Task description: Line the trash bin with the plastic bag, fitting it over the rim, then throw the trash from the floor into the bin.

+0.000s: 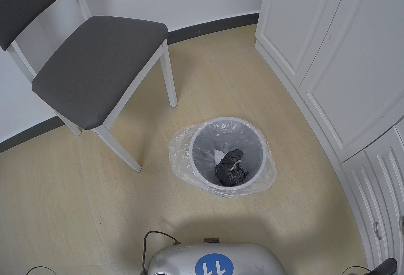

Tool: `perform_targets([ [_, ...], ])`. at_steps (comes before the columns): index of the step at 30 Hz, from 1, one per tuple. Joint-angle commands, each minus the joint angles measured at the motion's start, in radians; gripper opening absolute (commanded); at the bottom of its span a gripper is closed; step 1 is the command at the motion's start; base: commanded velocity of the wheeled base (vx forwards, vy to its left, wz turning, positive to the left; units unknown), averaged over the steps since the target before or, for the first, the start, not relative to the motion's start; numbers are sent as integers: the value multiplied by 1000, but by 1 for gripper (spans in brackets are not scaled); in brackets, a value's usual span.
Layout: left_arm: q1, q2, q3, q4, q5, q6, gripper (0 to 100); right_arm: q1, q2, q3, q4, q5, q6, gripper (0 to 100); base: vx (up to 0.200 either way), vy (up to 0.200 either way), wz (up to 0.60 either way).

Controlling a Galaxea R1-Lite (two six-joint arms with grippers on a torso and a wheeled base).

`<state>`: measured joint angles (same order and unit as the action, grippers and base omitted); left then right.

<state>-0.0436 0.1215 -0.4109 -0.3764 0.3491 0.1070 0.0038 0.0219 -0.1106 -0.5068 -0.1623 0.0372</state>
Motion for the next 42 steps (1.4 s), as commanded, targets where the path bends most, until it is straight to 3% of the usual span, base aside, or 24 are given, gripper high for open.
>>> perform_targets([
  [1, 16, -63, -62, 31, -21, 0, 100, -4, -22, -98, 10, 6, -36, 100, 0, 0, 0],
  [4, 19, -71, -69, 34, -55, 0, 100, -4, -22, -136, 17, 10, -54, 100, 0, 0, 0],
  [8, 41, -121, -49, 22, -170, 2, 100, -5, -22, -164, 8, 17, -109, 100, 0, 0, 0],
  [13, 41, -121, -9, -65, -183, 0, 100, -4, -22, -156, -50, 27, -158, 100, 0, 0, 0],
  [17, 41, -121, 80, -101, -196, 10, 100, -4, -22, -147, -62, 50, -160, 100, 0, 0, 0],
  [19, 41, -121, 213, -142, -242, 11, 100, -5, -22, -106, -73, 113, -161, 100, 0, 0, 0],
  [24, 41, -121, 406, -199, -315, 0, 100, -4, -22, -27, -137, 167, -175, 100, 0, 0, 0],
  [29, 42, -121, 411, -7, -331, -92, 100, -4, -22, 111, -234, 208, -215, 100, 0, 0, 0],
  [35, 41, -121, 411, 182, -328, -95, 100, -2, -22, 111, -214, 207, -203, 100, 0, 0, 0],
  [42, 42, -121, 409, 312, -311, -102, 100, -4, -22, 111, -131, 207, -191, 100, 0, 0, 0],
])
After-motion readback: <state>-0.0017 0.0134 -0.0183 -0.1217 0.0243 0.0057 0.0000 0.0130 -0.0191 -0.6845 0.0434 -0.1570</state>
